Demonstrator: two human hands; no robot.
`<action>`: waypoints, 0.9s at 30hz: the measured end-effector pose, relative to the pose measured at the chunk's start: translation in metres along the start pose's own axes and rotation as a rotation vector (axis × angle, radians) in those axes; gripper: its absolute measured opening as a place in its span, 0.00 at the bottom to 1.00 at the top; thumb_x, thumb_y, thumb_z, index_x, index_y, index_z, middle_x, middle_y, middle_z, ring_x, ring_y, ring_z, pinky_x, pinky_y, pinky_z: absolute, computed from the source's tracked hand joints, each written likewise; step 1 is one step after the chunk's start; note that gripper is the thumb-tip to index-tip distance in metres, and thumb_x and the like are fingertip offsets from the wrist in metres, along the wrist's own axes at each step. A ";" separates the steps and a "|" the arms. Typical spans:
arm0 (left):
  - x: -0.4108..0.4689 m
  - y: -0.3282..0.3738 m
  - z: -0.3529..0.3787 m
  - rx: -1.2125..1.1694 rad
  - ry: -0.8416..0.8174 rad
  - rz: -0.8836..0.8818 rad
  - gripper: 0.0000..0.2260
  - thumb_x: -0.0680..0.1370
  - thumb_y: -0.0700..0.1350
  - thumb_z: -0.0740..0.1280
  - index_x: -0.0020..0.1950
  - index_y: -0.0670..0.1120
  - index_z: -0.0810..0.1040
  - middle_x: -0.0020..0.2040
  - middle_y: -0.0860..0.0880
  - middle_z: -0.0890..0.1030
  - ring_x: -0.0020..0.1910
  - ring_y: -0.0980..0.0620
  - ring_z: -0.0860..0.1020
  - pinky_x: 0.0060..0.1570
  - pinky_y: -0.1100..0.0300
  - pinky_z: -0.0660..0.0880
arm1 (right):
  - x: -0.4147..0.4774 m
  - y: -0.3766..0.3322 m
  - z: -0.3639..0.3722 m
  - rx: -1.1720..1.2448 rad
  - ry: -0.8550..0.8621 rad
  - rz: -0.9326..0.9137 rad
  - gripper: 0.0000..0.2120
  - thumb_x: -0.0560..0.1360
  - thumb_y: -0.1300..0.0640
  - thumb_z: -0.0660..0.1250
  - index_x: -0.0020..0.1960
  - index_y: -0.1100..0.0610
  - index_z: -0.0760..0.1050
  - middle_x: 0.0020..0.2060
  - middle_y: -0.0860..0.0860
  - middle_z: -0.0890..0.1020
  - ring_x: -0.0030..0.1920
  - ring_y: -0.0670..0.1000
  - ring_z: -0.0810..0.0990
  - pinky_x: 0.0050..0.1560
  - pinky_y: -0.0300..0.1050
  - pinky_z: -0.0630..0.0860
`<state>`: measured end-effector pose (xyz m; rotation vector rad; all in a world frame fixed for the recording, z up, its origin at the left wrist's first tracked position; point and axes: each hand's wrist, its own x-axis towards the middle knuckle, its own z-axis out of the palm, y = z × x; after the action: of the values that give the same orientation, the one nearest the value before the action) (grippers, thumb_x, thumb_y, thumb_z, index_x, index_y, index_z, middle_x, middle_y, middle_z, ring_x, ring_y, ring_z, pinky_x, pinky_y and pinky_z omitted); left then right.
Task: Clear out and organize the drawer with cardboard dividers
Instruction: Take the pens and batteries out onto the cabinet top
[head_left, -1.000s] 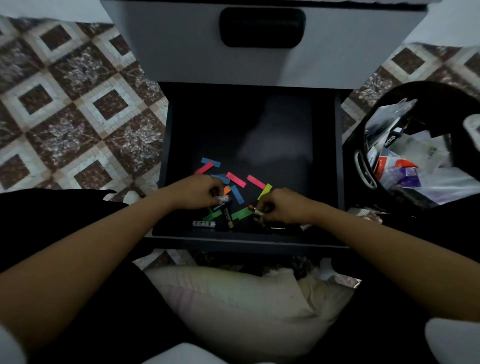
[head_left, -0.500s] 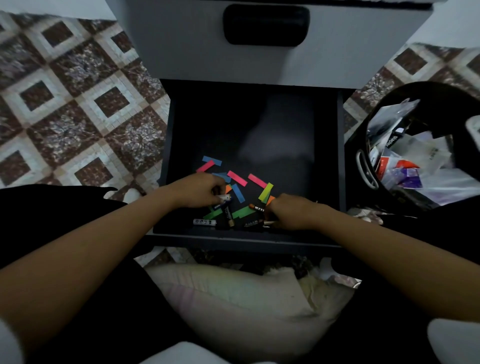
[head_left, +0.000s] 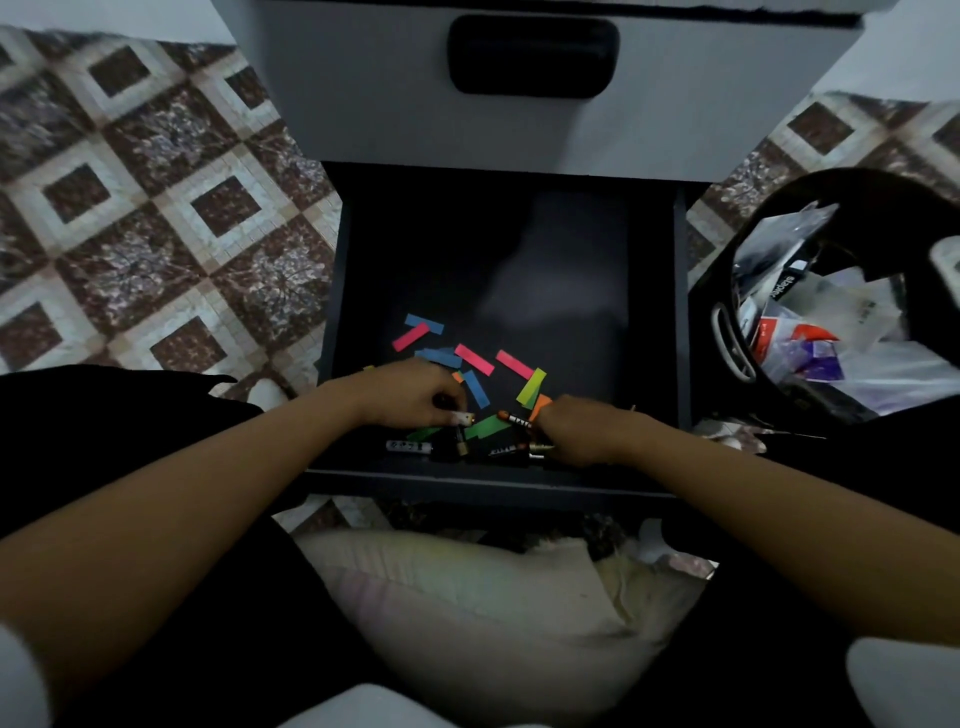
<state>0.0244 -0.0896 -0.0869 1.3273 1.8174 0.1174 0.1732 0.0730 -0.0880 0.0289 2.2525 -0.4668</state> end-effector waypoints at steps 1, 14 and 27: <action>0.000 0.001 0.000 0.032 -0.010 0.019 0.13 0.78 0.52 0.64 0.55 0.46 0.80 0.51 0.51 0.81 0.50 0.54 0.77 0.53 0.56 0.73 | 0.000 0.000 -0.001 0.008 -0.002 -0.004 0.08 0.77 0.59 0.62 0.50 0.64 0.74 0.50 0.61 0.78 0.49 0.58 0.78 0.42 0.43 0.70; 0.009 0.015 0.009 0.596 -0.074 0.173 0.13 0.79 0.52 0.60 0.61 0.51 0.76 0.60 0.53 0.75 0.60 0.50 0.69 0.57 0.55 0.66 | -0.003 0.011 -0.037 0.376 0.088 -0.020 0.05 0.74 0.57 0.67 0.47 0.55 0.81 0.35 0.48 0.79 0.35 0.45 0.74 0.39 0.41 0.69; 0.012 0.020 0.015 0.641 0.051 0.144 0.11 0.79 0.49 0.58 0.59 0.51 0.75 0.58 0.52 0.76 0.60 0.51 0.69 0.54 0.56 0.62 | -0.003 0.016 -0.040 0.739 0.160 0.006 0.07 0.75 0.59 0.67 0.51 0.56 0.81 0.42 0.56 0.83 0.38 0.48 0.75 0.41 0.44 0.70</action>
<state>0.0487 -0.0772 -0.0923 1.9078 1.8750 -0.3903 0.1486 0.1020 -0.0665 0.4633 2.1058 -1.3035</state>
